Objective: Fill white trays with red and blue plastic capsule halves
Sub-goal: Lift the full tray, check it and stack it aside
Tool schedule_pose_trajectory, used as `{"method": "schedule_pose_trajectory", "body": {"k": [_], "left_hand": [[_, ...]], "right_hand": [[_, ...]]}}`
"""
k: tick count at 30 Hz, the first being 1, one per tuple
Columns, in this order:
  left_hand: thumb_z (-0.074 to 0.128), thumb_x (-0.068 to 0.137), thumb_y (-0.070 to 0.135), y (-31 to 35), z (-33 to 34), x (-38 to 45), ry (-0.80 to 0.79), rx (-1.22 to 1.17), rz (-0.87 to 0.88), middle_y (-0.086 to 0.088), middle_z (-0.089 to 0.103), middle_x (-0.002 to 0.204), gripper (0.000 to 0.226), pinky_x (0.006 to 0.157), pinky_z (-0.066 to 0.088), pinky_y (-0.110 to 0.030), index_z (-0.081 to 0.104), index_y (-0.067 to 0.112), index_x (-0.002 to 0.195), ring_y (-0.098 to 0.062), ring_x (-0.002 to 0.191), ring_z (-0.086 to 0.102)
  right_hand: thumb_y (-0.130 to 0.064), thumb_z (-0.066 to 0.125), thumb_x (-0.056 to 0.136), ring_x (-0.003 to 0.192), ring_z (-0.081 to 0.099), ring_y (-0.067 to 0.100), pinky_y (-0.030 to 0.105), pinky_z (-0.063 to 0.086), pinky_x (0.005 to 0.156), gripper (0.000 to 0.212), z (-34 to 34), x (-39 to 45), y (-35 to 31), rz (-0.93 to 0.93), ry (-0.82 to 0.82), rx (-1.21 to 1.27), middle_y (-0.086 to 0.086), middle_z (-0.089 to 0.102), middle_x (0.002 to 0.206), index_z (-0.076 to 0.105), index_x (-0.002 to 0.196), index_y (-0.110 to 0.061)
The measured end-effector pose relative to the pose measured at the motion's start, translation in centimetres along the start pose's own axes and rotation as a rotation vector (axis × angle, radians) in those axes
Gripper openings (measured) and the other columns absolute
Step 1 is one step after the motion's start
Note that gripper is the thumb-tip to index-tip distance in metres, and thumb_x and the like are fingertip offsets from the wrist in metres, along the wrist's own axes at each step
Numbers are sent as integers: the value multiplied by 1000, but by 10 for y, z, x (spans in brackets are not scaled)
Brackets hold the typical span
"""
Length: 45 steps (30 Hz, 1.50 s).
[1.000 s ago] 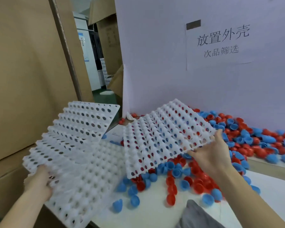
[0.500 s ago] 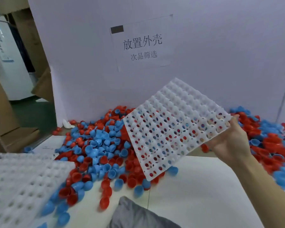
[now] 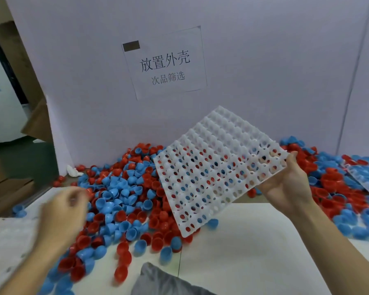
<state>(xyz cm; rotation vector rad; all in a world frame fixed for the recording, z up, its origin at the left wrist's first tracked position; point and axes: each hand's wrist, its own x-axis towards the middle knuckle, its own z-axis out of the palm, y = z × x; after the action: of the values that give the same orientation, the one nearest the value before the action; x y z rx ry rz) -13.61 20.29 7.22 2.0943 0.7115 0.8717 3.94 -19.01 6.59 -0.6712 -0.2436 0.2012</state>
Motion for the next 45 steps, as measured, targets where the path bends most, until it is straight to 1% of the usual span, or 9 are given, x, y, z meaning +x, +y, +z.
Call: {"method": "schedule_pose_trajectory", "body": {"k": [5, 8, 15, 21, 28, 32, 36, 41, 45], "left_hand": [[56, 95, 57, 95, 110, -50, -617, -584, -528, -7, 69, 111, 42, 91, 55, -50, 62, 20, 113, -30, 104, 68], [66, 93, 46, 103, 147, -61, -602, -928, -662, -14, 73, 118, 44, 98, 51, -61, 65, 17, 127, -38, 109, 69], [81, 60, 61, 100, 161, -69, -462, -849, -299, 1, 67, 130, 90, 107, 47, -55, 55, 24, 137, -22, 122, 63], [78, 58, 78, 95, 150, -62, -453, -806, -54, 15, 69, 127, 93, 103, 53, -43, 55, 35, 136, -6, 117, 65], [68, 91, 39, 121, 140, -70, -371, -664, 122, 18, 70, 121, 42, 100, 54, -33, 57, 36, 131, 1, 113, 65], [54, 103, 21, 165, 156, -116, -129, -367, 521, 11, 55, 122, 40, 90, 47, -12, 45, 37, 139, 3, 112, 53], [51, 101, 3, 199, 181, -168, -244, -80, 731, 2, 40, 131, 65, 97, 48, -24, 31, 36, 153, -13, 122, 35], [40, 105, 32, 189, 184, -171, -538, -138, 904, 2, 42, 143, 43, 112, 37, -27, 48, 27, 147, -11, 133, 35], [48, 99, 40, 163, 171, -133, -266, -165, 669, 4, 45, 145, 41, 115, 28, -29, 60, 27, 137, -6, 136, 32]], "right_hand": [[-60, 26, 102, 125, 59, 34, 55, 55, 90, 58, -7, -11, -1, -14, 24, 13, 7, 60, 140, 47, 144, -27], [-58, 27, 103, 124, 59, 36, 58, 56, 84, 56, -21, -19, -12, -26, 20, 29, 8, 60, 140, 51, 143, -26], [-29, 33, 105, 117, 65, 31, 52, 59, 82, 43, -67, -33, -41, 10, 144, -262, 8, 63, 136, 70, 126, -22], [-14, 42, 99, 106, 68, 30, 50, 52, 81, 32, -70, -34, -38, 34, 263, -485, 9, 71, 119, 69, 116, -18], [-34, 51, 102, 105, 55, 6, 27, 42, 83, 38, -42, -39, -35, -162, 330, -1159, -3, 57, 135, 50, 139, -26], [-83, 62, 69, 119, 60, 2, 34, 49, 94, 66, 12, -44, -31, -136, -11, -928, -24, 60, 131, 54, 129, -56], [-82, 68, 63, 118, 63, 18, 50, 52, 99, 100, 50, -34, -30, -193, 91, -832, -5, 61, 133, 43, 145, -31], [-40, 51, 96, 95, 74, 26, 43, 62, 78, 39, 33, -41, -42, -362, 268, -702, 8, 75, 106, 63, 121, -13], [-32, 45, 102, 87, 75, 22, 34, 62, 61, 26, 12, -46, -66, -328, 303, -612, 5, 76, 101, 65, 110, -18]]}}
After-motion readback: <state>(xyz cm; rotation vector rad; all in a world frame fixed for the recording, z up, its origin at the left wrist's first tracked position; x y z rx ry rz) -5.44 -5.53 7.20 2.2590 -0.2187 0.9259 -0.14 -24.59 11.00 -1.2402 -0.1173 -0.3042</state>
